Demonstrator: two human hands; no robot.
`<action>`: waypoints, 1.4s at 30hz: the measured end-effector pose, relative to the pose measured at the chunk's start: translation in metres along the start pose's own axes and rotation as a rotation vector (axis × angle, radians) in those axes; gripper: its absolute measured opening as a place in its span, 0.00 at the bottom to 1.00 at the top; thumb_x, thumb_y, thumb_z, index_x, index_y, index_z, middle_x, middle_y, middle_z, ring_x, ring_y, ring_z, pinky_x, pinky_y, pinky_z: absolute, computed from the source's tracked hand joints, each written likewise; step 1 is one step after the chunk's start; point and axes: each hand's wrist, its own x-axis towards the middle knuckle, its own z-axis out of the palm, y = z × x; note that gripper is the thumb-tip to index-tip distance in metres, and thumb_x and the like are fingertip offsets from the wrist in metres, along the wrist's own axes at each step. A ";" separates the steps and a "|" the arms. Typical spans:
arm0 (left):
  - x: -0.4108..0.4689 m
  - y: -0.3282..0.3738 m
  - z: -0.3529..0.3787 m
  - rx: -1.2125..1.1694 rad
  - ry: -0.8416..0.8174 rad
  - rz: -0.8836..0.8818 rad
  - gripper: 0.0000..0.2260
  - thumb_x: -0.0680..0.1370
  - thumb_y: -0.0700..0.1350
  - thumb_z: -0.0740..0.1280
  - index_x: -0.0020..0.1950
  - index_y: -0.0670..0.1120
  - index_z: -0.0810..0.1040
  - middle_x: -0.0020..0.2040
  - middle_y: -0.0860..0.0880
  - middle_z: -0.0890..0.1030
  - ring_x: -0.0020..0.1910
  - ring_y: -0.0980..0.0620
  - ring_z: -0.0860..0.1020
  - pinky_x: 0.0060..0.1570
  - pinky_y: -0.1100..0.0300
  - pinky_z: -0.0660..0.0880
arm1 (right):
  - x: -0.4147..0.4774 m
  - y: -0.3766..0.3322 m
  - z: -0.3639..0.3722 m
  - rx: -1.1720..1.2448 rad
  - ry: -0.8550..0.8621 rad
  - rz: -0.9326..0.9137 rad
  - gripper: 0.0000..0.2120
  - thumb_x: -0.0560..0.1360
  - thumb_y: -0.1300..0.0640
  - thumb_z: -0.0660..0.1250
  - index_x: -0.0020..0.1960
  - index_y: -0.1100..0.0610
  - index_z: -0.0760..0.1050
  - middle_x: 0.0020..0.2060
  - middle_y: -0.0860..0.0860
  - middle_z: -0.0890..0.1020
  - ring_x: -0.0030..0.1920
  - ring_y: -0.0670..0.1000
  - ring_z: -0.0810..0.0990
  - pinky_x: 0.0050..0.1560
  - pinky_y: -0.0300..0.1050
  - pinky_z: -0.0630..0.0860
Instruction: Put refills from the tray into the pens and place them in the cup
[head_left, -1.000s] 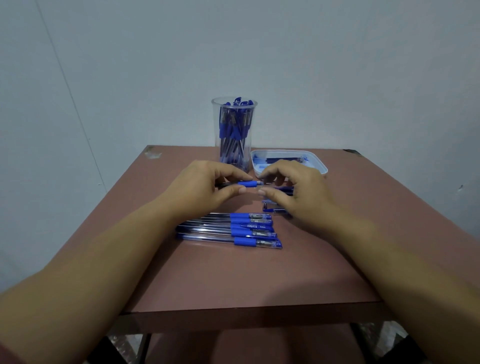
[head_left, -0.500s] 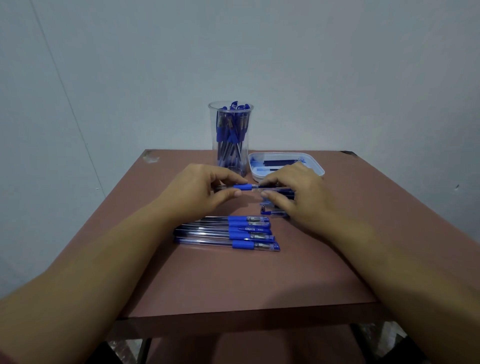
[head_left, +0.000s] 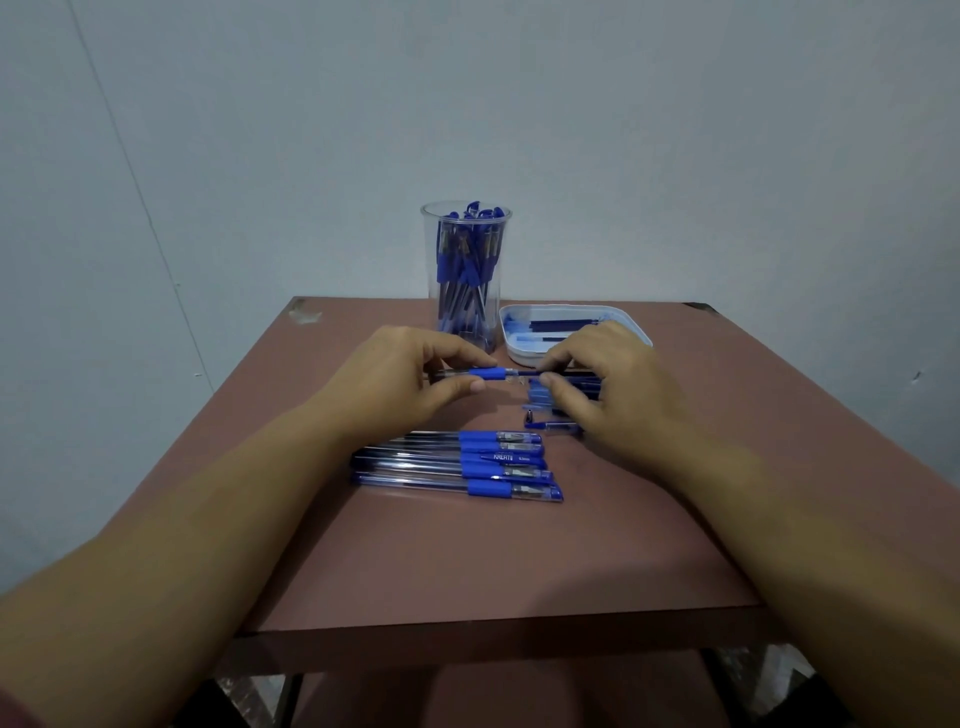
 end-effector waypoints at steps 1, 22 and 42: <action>0.000 0.000 0.000 0.001 0.001 -0.006 0.11 0.75 0.50 0.72 0.55 0.62 0.81 0.41 0.62 0.82 0.39 0.60 0.77 0.37 0.70 0.71 | -0.001 0.001 -0.001 0.001 0.008 0.016 0.02 0.73 0.59 0.70 0.46 0.53 0.79 0.39 0.41 0.76 0.43 0.44 0.71 0.46 0.34 0.65; 0.000 -0.011 -0.005 -0.031 0.056 -0.031 0.11 0.74 0.48 0.74 0.53 0.62 0.82 0.40 0.56 0.84 0.36 0.52 0.77 0.35 0.67 0.73 | -0.006 0.026 -0.016 0.078 -0.058 0.245 0.04 0.76 0.59 0.70 0.45 0.50 0.80 0.41 0.43 0.80 0.45 0.40 0.70 0.45 0.28 0.64; 0.001 -0.022 0.000 -0.022 0.062 -0.048 0.10 0.74 0.50 0.73 0.54 0.60 0.83 0.41 0.59 0.83 0.37 0.55 0.77 0.40 0.62 0.74 | 0.043 0.051 -0.019 0.027 -0.335 0.338 0.07 0.78 0.55 0.67 0.55 0.52 0.81 0.47 0.44 0.77 0.53 0.46 0.72 0.52 0.41 0.67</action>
